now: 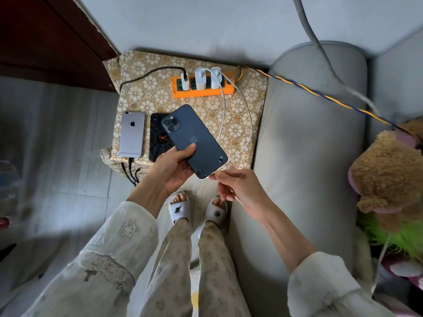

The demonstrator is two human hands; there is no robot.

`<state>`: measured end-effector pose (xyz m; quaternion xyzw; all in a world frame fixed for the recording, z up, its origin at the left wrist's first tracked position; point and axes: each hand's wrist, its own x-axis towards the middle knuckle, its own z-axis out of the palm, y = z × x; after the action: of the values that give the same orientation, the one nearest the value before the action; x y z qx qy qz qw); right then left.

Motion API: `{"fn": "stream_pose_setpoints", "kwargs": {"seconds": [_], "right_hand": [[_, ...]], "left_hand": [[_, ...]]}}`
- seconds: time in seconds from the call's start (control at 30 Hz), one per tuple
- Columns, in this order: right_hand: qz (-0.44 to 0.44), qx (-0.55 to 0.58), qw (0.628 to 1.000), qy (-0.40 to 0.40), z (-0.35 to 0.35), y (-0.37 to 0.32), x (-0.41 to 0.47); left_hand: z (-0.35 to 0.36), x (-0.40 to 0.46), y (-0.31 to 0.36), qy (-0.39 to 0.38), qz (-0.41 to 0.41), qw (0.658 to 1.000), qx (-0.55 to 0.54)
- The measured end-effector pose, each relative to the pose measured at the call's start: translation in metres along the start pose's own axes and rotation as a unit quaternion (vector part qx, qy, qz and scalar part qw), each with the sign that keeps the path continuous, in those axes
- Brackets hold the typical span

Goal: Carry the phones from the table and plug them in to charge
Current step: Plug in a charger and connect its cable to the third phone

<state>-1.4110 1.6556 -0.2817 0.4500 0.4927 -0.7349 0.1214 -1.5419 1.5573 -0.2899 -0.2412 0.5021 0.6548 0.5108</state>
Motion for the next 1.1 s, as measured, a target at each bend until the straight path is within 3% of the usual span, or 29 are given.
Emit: {"fn": "stream_pose_setpoints", "kwargs": {"seconds": [0.1,0.2,0.3,0.47,0.57,0.67,0.77,0.9,1.1], "right_hand": [[0.03,-0.03,0.999,0.01,-0.004,0.0,0.008],[0.015,0.034,0.998,0.042,-0.013,-0.002,0.019],[-0.003,0.035,0.999,0.04,-0.016,-0.001,0.026],[0.043,0.046,0.998,0.028,-0.023,0.015,0.031],[0.048,0.077,0.993,0.069,-0.033,0.023,0.035],[0.058,0.064,0.983,0.164,-0.046,0.029,0.047],[0.061,0.055,0.975,0.205,-0.053,0.033,0.067],[0.055,0.02,0.974,0.217,-0.047,0.033,0.097],[0.073,0.014,0.982,0.172,-0.021,0.026,0.134]], "left_hand": [[-0.005,0.005,0.0,0.008,-0.005,0.996,0.084],[-0.01,0.008,-0.004,0.018,0.003,0.986,0.165],[-0.009,0.009,-0.013,0.009,-0.018,0.979,0.201],[-0.002,0.014,-0.031,-0.036,-0.031,0.962,0.269],[0.003,0.023,-0.038,-0.004,-0.001,0.954,0.3],[-0.003,0.041,-0.041,0.084,0.085,0.897,0.425],[-0.017,0.063,-0.047,0.064,0.082,0.829,0.549],[-0.025,0.082,-0.057,-0.001,0.082,0.784,0.616],[-0.058,0.093,-0.041,0.131,0.188,0.693,0.684]]}}
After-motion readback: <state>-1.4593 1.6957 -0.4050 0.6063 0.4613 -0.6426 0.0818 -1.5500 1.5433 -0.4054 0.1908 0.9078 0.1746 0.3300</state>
